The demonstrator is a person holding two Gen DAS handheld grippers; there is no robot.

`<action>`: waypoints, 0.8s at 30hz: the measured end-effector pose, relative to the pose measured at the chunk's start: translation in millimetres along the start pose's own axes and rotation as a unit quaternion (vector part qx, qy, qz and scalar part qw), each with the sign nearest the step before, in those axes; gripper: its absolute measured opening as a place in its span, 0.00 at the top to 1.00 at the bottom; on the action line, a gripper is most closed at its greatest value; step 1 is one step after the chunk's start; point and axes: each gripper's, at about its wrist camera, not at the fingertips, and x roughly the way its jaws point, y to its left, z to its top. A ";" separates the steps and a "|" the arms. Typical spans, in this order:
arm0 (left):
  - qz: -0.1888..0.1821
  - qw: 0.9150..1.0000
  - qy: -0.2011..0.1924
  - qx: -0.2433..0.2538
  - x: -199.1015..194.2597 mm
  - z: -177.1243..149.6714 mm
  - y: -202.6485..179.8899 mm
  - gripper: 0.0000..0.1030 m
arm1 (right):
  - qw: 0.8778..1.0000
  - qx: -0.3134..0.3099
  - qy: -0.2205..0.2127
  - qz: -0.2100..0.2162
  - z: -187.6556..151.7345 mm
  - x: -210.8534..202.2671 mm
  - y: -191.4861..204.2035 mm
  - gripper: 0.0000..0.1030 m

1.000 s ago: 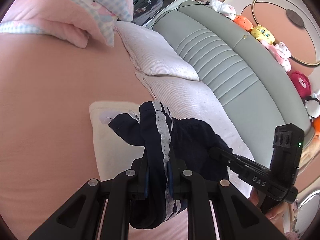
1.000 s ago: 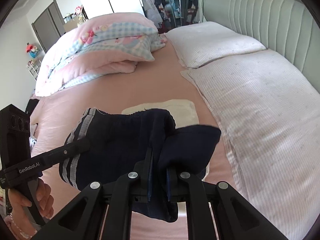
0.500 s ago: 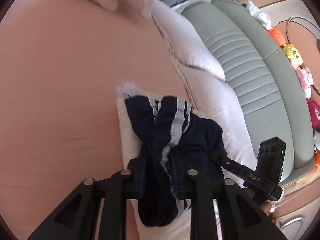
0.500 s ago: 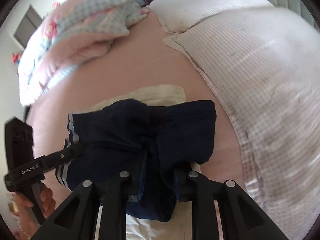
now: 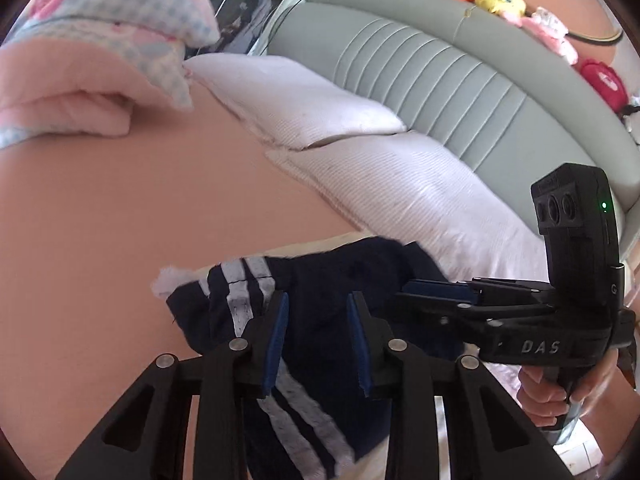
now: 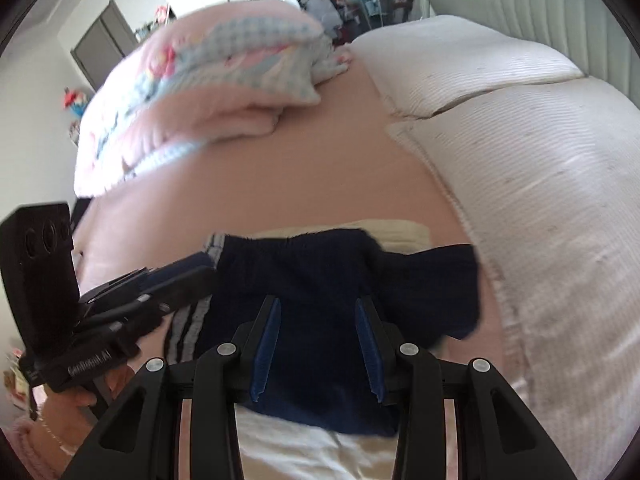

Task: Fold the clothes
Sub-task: 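Lower the shorts onto the cream cloth and open both tools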

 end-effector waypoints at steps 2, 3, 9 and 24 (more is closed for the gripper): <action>0.016 1.000 0.002 -0.001 4.1 -9.1 6.6 0.74 | 1.000 0.009 0.012 -0.008 -3.2 21.1 -8.6 0.65; 0.019 1.000 0.005 0.000 6.8 -12.6 9.8 0.74 | 1.000 0.011 0.009 -0.005 -4.6 24.9 -13.5 0.68; 0.061 0.997 0.000 0.041 3.9 -18.2 3.6 0.80 | 0.999 0.033 -0.007 -0.033 -7.1 8.0 -39.2 0.85; 0.124 0.984 0.022 0.125 -0.7 -41.6 -36.6 0.80 | 0.995 -0.022 -0.004 -0.093 -53.7 -1.3 32.8 0.59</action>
